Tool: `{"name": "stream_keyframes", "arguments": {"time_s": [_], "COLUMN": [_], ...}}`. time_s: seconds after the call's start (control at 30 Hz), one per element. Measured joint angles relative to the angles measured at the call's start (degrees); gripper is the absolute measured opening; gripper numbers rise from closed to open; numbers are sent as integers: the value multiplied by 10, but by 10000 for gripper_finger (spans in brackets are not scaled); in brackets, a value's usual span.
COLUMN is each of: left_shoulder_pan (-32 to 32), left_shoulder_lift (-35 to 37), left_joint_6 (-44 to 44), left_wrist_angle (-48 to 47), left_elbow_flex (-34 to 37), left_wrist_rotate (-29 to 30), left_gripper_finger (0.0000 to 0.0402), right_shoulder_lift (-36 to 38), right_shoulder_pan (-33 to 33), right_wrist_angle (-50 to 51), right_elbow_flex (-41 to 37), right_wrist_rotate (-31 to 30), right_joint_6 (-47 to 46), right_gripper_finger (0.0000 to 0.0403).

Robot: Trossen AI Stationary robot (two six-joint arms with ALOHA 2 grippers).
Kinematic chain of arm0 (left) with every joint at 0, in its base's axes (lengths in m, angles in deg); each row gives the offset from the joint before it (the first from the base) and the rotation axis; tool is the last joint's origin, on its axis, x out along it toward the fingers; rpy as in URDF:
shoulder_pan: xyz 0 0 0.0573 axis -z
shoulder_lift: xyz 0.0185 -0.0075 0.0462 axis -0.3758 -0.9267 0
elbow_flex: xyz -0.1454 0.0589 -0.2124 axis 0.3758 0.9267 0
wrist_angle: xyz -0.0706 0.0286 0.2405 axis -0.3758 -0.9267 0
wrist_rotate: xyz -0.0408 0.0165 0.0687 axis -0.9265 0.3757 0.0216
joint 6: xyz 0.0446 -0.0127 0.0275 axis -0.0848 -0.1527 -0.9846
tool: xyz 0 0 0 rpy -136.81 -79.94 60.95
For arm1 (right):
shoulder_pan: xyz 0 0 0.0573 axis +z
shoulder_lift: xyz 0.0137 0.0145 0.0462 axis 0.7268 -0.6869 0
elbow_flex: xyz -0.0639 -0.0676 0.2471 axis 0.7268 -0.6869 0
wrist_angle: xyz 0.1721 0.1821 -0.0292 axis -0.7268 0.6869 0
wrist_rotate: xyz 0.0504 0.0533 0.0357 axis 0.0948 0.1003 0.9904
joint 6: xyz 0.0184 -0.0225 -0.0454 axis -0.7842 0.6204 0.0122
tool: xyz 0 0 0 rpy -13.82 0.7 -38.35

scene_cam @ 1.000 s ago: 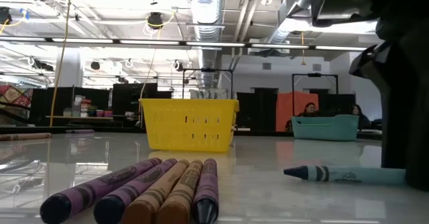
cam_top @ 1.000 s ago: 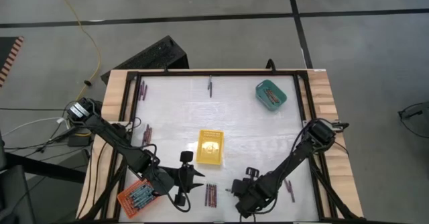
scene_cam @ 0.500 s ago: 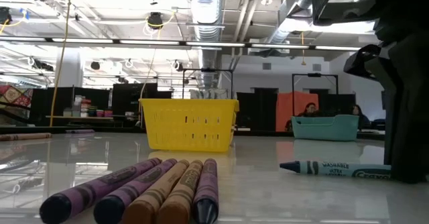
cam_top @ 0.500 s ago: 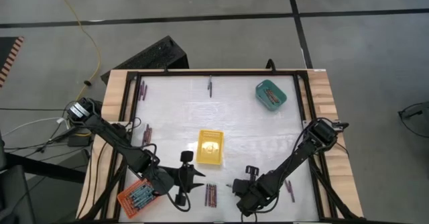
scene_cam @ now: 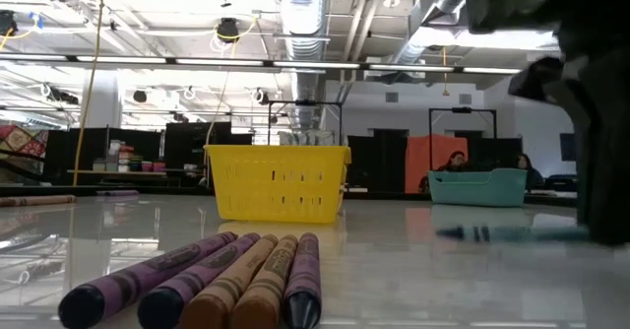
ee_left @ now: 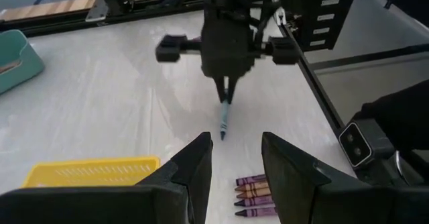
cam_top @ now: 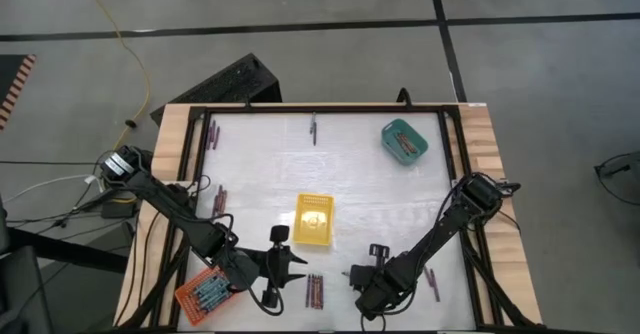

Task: Sort crayons
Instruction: Put the blue crayon into the orange basket

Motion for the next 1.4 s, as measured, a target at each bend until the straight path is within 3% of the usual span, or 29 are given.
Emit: {"name": "stream_keyframes", "arguments": {"time_s": [0.33, 0.6, 0.87, 1.1, 1.27, 1.4], "left_shoulder_pan": [0, 7, -9, -39, -48, -51], "left_shoulder_lift": [0, 0, 0, 1, 1, 1], "left_joint_6": [-41, -137, -173, -172, -186, -187], "left_wrist_angle": [54, 148, 246, 326, 372, 370], "left_elbow_flex": [0, 0, 0, 0, 0, 0], "left_wrist_rotate": [7, 50, 58, 1, -59, -64], "left_gripper_finger": [121, 121, 121, 121, 121, 121], "right_shoulder_lift": [84, 188, 247, 250, 248, 247], "right_shoulder_pan": [7, 42, 81, 82, 71, 66], "right_wrist_angle": [14, 9, -90, -203, -238, -270], "right_elbow_flex": [1, 2, 2, 2, 2, 3], "right_wrist_rotate": [-73, -179, -297, -329, -350, -349], "right_joint_6": [27, 76, 223, 384, 439, 476], "right_gripper_finger": [0, 0, 0, 0, 0, 0]}}
